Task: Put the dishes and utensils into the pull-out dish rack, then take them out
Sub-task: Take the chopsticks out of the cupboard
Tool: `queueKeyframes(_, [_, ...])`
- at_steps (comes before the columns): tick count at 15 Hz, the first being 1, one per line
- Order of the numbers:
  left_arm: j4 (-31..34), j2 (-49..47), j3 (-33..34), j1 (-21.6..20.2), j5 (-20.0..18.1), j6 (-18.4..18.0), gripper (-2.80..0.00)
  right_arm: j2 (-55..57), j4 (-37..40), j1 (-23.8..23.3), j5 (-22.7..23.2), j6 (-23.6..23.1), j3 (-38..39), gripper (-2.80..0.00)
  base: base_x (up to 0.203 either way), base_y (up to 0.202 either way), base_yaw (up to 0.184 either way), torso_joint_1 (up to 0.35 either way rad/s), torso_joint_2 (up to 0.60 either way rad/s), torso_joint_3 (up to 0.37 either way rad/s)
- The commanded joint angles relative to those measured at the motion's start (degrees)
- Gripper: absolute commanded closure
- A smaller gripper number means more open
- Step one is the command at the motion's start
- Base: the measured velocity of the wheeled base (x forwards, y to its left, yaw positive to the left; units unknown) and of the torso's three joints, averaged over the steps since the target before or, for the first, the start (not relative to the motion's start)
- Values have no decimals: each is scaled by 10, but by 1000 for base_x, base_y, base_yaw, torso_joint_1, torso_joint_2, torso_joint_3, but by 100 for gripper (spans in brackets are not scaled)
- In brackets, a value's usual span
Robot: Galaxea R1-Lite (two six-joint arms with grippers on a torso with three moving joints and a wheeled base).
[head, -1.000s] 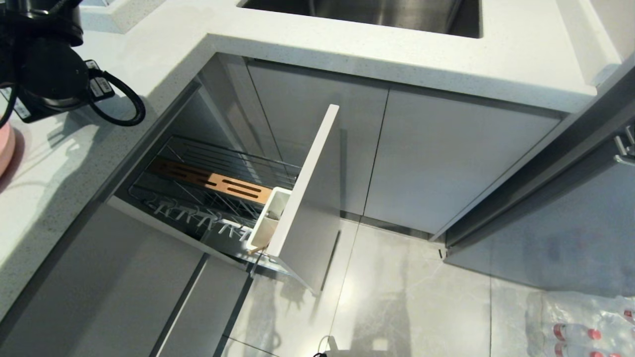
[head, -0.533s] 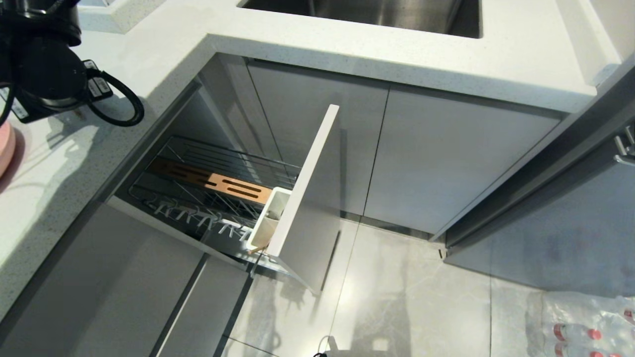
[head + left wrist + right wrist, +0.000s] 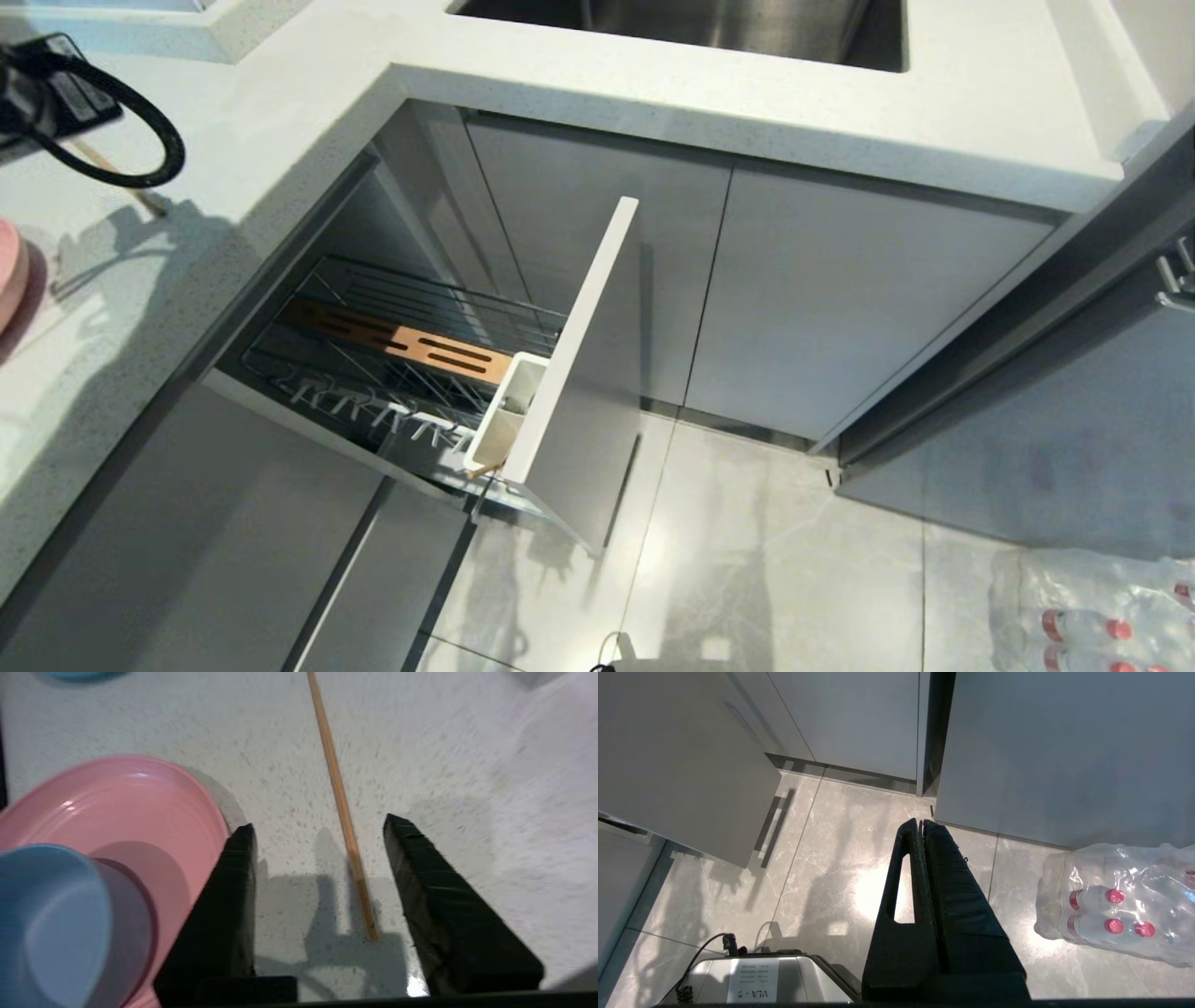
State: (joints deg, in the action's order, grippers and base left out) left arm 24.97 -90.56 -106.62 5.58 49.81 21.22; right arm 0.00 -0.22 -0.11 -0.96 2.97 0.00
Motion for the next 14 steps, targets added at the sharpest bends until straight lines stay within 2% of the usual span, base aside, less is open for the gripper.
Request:
queueKeyframes(1, [1, 58, 0, 3, 0, 1, 0, 1, 0, 0, 0, 0, 0, 0, 0, 0, 0, 0, 0, 0])
queueKeyframes(4, [2, 131, 5, 43, -19, 1, 0, 0, 0, -1, 0, 0, 0, 0, 0, 0, 0, 0, 0, 0])
queueKeyframes(8, [17, 197, 28, 164, -117, 1, 0, 0, 0, 0, 0, 0, 0, 0, 0, 0, 0, 0, 0, 0])
queueKeyframes(10, [80, 197, 28, 216, -159, 7, 0, 1, 0, 0, 0, 0, 0, 0, 0, 0, 0, 0, 0, 0])
queueKeyframes(11, [115, 185, 29, 234, -198, 16, 0, 0, 0, -1, 0, 0, 0, 0, 0, 0, 0, 0, 0, 0])
queueKeyframes(14, [242, 115, 11, 246, -317, 47, 0, 0, 0, -1, 0, 0, 0, 0, 0, 0, 0, 0, 0, 0])
